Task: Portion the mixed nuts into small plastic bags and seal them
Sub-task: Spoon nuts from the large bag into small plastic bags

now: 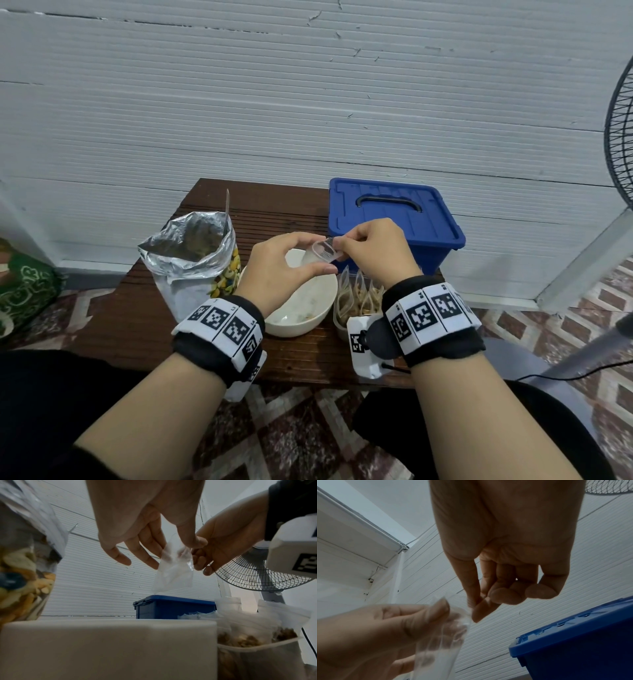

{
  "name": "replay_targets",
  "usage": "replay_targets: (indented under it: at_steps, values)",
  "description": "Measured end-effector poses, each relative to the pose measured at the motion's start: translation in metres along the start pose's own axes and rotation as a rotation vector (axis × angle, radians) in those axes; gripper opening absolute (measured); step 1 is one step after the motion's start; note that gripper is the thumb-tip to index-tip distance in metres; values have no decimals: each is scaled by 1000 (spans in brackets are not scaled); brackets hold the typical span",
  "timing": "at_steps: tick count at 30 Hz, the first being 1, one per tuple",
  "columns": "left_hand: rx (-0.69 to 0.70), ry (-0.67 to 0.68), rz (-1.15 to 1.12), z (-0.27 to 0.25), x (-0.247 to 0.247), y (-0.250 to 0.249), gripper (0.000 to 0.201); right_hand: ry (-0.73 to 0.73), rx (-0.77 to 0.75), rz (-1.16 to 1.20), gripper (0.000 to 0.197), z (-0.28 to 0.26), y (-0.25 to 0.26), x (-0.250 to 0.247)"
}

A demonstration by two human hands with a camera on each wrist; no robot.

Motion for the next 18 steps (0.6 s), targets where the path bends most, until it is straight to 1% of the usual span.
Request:
replay_targets:
  at_steps: [4, 7, 9, 12, 15, 18]
  values:
    - [17, -23, -39, 0, -3, 0, 41, 22, -6, 62, 17, -2, 2, -4]
    - [27, -32, -46, 0, -5, 0, 41, 102, -5, 117, 11, -6, 5, -5]
    - [28, -24, -31, -1, -7, -1, 41, 123, 11, 121, 11, -7, 6, -4]
    - [28, -24, -21, -1, -9, 0, 42, 94, 12, 141, 12, -6, 7, -5]
    - [29, -39, -33, -1, -11, 2, 46, 62, 12, 210, 10, -6, 6, -7]
    - [21, -54, -44, -2, -14, 1, 47, 38, 2, 239, 13, -7, 6, -8]
Point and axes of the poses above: each hand's wrist, its own z-axis towards the middle knuckle, its own x-axis out of the palm, y = z × x, the point moved 2 cm from there along z, towards the middle knuckle, and after that the axes turned 13 degrees about y, right-handed, at the moved point
